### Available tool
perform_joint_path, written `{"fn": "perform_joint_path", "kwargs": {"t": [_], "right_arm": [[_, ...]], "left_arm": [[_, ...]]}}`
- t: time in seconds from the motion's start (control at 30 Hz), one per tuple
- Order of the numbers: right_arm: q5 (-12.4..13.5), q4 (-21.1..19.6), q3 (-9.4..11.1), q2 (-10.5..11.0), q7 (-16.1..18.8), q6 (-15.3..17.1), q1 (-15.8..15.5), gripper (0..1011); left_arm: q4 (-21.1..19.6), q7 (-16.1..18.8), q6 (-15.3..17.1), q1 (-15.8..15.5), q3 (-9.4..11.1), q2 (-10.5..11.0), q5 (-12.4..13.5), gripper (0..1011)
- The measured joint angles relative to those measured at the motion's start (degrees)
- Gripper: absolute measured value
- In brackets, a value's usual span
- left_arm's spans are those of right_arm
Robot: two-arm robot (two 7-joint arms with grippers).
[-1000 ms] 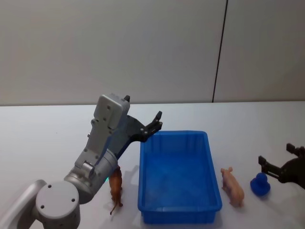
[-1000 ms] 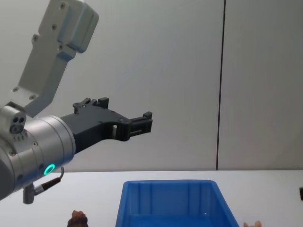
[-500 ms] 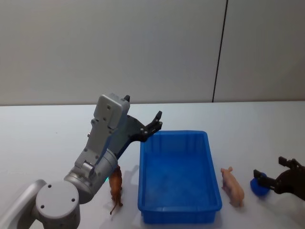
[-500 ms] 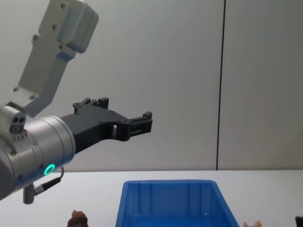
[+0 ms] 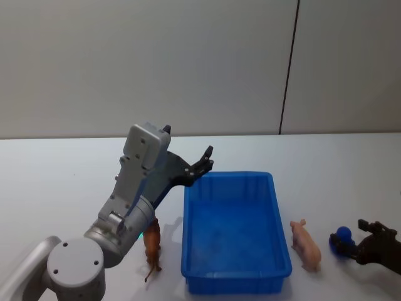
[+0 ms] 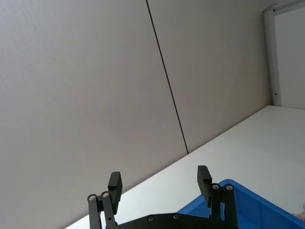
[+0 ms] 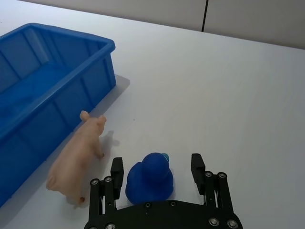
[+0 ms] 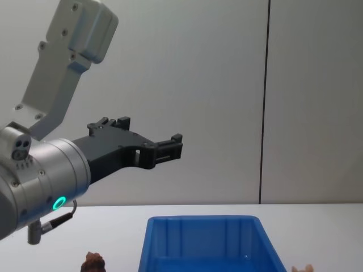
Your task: Pick up the two dolls from the table and place them into the box.
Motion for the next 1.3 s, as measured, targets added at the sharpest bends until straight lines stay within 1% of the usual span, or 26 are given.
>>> {"fn": "perform_joint_path", "kwargs": {"t": [0.03,0.07,0.1,0.13,0.2,0.23,0.27,0.33,0.4,0.43,0.57,0.6,0.67,0.87,1.0,1.3], "right_arm": [[0.0,0.1,0.0,0.0,0.0,0.0,0.1,857],[0.0,0.2,-0.1,-0.1,0.1,0.1,0.1,857],[0.0,0.5,-0.1,-0.1,0.1,0.2,0.2,831],[0.0,0.7,-0.2,-0.2,0.1,0.2,0.3,769],[0.0,0.9,-0.2,-0.2,0.1,0.3,0.4,733],[0.0,1.0,-0.3,-0.3,0.2,0.3,0.5,676],[-0.1,1.2,-0.3,-0.3,0.2,0.3,0.6,676],[-0.1,1.3,-0.4,-0.3,0.2,0.3,0.6,591],[-0.1,1.5,-0.4,-0.4,0.2,0.3,0.8,534],[-0.1,1.6,-0.5,-0.4,0.2,0.3,0.8,471],[-0.1,1.9,-0.5,-0.5,0.2,0.1,1.0,392],[-0.1,2.0,-0.6,-0.5,0.2,0.1,1.0,333],[-0.1,2.1,-0.6,-0.6,0.2,0.0,1.1,283],[0.1,2.2,-0.7,-0.7,0.2,-0.8,1.4,243],[0.3,2.1,-0.7,-0.8,0.0,-1.9,1.6,219],[0.9,-0.1,-0.6,-1.0,-0.2,-5.3,2.3,162]], "left_arm": [[0.0,0.0,0.0,0.0,0.0,0.0,0.0,1001],[0.0,0.0,0.0,0.0,0.0,0.0,0.0,1001],[0.0,0.0,0.0,0.0,0.0,0.0,0.0,1001],[0.0,0.0,0.0,0.0,0.0,0.0,0.0,1001],[0.0,0.0,0.0,0.0,0.0,0.0,0.0,1001],[0.0,0.0,0.0,0.0,0.0,0.0,0.0,1001],[0.0,0.0,0.0,0.0,0.0,0.0,0.0,1001],[0.0,0.0,0.0,0.0,0.0,0.0,0.0,1001],[0.0,0.0,0.0,0.0,0.0,0.0,0.0,1001],[0.0,0.0,0.0,0.0,0.0,0.0,0.0,1001],[0.0,0.0,0.0,0.0,0.0,0.0,0.0,1001],[0.0,0.0,0.0,0.0,0.0,0.0,0.0,1001],[0.0,0.0,0.0,0.0,0.0,0.0,0.0,1001],[0.0,0.0,0.0,0.0,0.0,0.0,0.0,1001],[0.0,0.0,0.0,0.0,0.0,0.0,0.0,1001],[0.0,0.0,0.0,0.0,0.0,0.0,0.0,1001]]}}
